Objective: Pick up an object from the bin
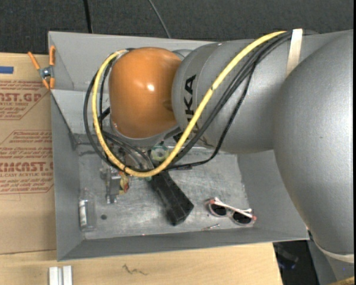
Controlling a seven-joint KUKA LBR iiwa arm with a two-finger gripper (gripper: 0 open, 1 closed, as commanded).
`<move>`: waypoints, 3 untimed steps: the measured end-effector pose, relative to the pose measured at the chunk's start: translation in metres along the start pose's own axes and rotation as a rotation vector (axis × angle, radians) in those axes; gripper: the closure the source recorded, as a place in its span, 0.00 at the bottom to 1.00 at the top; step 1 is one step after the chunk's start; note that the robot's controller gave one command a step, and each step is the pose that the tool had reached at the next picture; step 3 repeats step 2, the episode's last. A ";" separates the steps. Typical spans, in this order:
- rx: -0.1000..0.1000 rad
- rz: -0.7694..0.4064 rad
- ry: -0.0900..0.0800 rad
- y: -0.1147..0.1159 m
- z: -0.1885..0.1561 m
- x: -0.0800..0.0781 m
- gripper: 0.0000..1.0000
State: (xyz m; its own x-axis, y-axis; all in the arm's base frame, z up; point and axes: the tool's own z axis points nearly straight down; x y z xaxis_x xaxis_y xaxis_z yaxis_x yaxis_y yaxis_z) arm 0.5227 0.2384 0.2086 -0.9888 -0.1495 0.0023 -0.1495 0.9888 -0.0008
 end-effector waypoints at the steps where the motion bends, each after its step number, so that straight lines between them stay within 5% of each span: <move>1: -0.004 0.021 -0.013 -0.001 -0.009 -0.020 1.00; 2: -0.002 0.028 -0.004 -0.012 0.024 0.013 1.00; 3: -0.002 0.028 -0.004 -0.012 0.024 0.013 1.00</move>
Offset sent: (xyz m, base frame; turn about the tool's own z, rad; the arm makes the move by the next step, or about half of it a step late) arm -0.0270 -0.0209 -0.0348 0.0294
